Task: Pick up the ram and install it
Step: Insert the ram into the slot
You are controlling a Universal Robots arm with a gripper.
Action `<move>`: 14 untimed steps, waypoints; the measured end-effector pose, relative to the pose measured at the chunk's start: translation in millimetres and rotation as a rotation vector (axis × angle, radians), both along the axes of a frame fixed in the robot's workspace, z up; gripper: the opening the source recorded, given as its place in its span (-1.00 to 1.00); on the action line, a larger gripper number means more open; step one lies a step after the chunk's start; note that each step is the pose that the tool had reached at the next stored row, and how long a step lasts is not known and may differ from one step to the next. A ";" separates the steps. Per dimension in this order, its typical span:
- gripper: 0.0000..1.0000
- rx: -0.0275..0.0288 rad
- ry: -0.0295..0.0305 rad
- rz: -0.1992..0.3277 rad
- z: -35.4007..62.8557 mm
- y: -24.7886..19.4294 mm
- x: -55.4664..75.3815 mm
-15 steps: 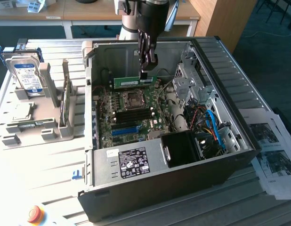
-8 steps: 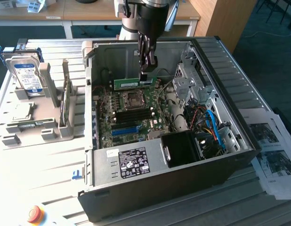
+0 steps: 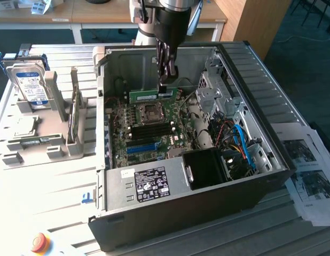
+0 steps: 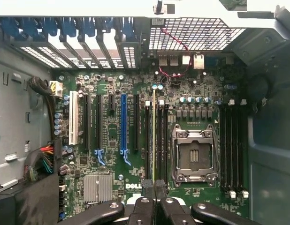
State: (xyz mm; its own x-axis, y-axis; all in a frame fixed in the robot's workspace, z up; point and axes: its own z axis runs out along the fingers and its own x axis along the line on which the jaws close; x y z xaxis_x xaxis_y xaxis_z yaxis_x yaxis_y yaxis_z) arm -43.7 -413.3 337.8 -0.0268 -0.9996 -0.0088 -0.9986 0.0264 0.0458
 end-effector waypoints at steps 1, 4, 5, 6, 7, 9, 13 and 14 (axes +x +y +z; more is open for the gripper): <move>-0.77 0.0000 0.0000 0.000 -0.8 0.0 0.0; -0.77 0.0000 0.0000 0.000 -3.1 0.0 0.0; -0.77 0.0000 -0.0001 0.000 -3.8 0.0 0.0; -0.77 -0.0001 0.0000 0.000 -4.5 0.0 0.0; -0.77 0.0000 0.0000 0.000 -5.3 0.0 0.0; -0.77 0.0000 0.0000 0.000 -7.1 0.0 0.0; -0.77 0.0000 0.0000 0.000 -10.0 0.0 0.0; -0.77 0.0000 0.0000 0.000 -10.9 0.0 0.0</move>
